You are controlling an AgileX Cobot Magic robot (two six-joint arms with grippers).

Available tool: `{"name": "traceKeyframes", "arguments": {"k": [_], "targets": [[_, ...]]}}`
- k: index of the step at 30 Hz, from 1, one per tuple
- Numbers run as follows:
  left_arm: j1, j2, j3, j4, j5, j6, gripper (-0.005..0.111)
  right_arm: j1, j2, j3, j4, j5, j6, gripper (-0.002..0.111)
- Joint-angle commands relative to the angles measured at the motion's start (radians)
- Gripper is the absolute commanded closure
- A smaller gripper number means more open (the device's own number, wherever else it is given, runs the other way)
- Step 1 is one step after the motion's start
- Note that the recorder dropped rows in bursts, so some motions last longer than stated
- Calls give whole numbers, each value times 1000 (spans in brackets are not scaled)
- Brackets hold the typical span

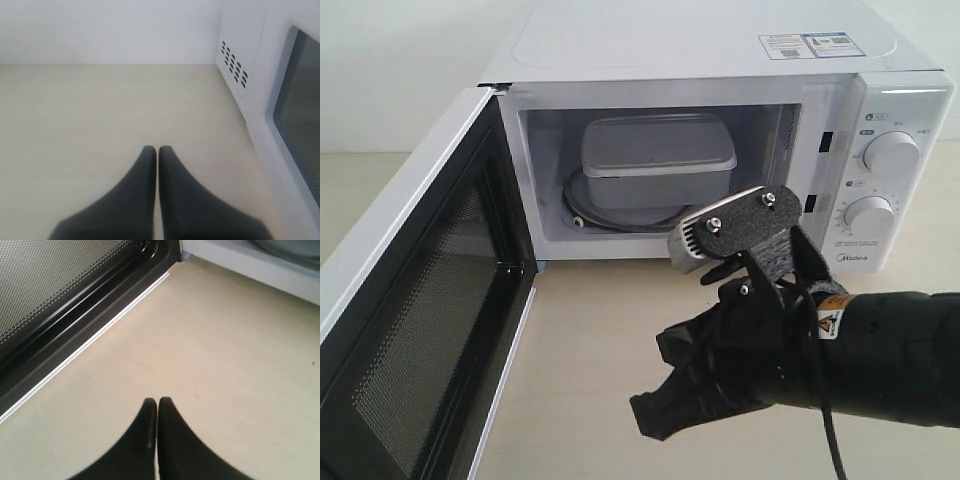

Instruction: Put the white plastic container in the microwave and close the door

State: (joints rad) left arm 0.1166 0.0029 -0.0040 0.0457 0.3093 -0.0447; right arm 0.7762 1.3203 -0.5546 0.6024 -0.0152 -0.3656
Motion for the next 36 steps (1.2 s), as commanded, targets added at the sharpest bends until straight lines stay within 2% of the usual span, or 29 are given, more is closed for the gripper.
{"name": "traceKeyframes", "arguments": {"k": [1, 6, 11, 16, 19, 23, 31, 36], "targets": [[-1, -3, 4, -3, -2, -9, 103, 1, -31, 7, -8, 41, -6, 108], [-1, -3, 4, -3, -2, -9, 103, 1, -31, 7, -8, 47, -8, 108], [-1, -3, 4, -3, -2, -9, 103, 1, -36, 7, -8, 145, -10, 108], [-1, -3, 4, -3, -2, -9, 103, -14, -325, 7, -43, 136, -50, 108], [-1, -3, 4, -3, -2, -9, 103, -111, -531, 10, -43, 145, -55, 108], [-1, -3, 4, -3, -2, -9, 103, -249, -699, 52, -51, 130, -55, 108], [-1, -3, 4, -3, -2, -9, 103, -566, -936, 215, -51, 83, -62, 108], [-1, -3, 4, -3, -2, -9, 103, -692, -1101, 339, -51, 55, -62, 108]]}}
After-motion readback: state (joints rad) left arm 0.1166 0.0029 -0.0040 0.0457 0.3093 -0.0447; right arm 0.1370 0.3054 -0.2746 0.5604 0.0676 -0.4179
